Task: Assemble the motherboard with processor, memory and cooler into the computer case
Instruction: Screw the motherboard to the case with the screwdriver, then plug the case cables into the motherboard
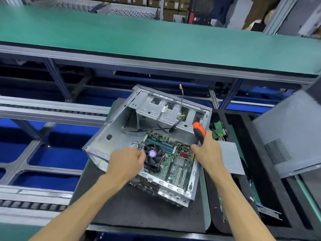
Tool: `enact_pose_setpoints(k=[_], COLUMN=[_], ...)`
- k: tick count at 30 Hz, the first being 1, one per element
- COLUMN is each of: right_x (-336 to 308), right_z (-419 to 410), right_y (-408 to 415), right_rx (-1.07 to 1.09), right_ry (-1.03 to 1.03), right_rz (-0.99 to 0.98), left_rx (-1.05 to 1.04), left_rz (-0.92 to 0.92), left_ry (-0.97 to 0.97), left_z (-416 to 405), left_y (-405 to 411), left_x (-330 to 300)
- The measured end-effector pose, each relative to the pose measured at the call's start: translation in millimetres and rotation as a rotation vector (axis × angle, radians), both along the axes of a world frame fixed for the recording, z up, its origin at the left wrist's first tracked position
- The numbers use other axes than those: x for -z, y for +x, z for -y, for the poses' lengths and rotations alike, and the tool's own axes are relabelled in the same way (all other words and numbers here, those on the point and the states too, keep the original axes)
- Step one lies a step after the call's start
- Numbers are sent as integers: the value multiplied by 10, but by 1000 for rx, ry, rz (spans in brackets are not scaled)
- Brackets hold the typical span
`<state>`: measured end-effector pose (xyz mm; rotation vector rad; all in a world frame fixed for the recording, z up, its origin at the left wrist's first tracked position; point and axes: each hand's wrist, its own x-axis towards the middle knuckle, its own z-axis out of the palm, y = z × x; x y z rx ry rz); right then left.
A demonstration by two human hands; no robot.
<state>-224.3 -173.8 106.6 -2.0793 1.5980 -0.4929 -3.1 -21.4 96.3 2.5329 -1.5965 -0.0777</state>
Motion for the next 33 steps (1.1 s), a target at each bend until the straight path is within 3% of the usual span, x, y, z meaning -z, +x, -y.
enact_pose_setpoints(k=[7,11,14,17,20,24,27,33], right_x=[12,-23,-53,-69,-6,331,711,1033], right_z=[498,602,569,543,507,178,-58,-93], right_y=[7,-56,-176,-401,-729,-1054,-1059,-848], right_rx=[-109,-157,-99,12,191,114,22,109], right_ry=[-19,43,41,50,279,485,451,334], right_rz=[-55,34,140,222,348,176,6,-37], left_rx=[-8,-8,51,175,260,270,268,259], left_rz=[-24,-2,12,-95,-255,-421,-426,-461], left_ry=[88,120,54,-83,-131,-116,-91,-53], left_z=[140,210,309,488,695,893,994,1038], left_y=[-398,-488,-572,-758,-964,-1114,-1177,-1215], left_x=[27,-28,-138,-240,-265,-169,-83,35])
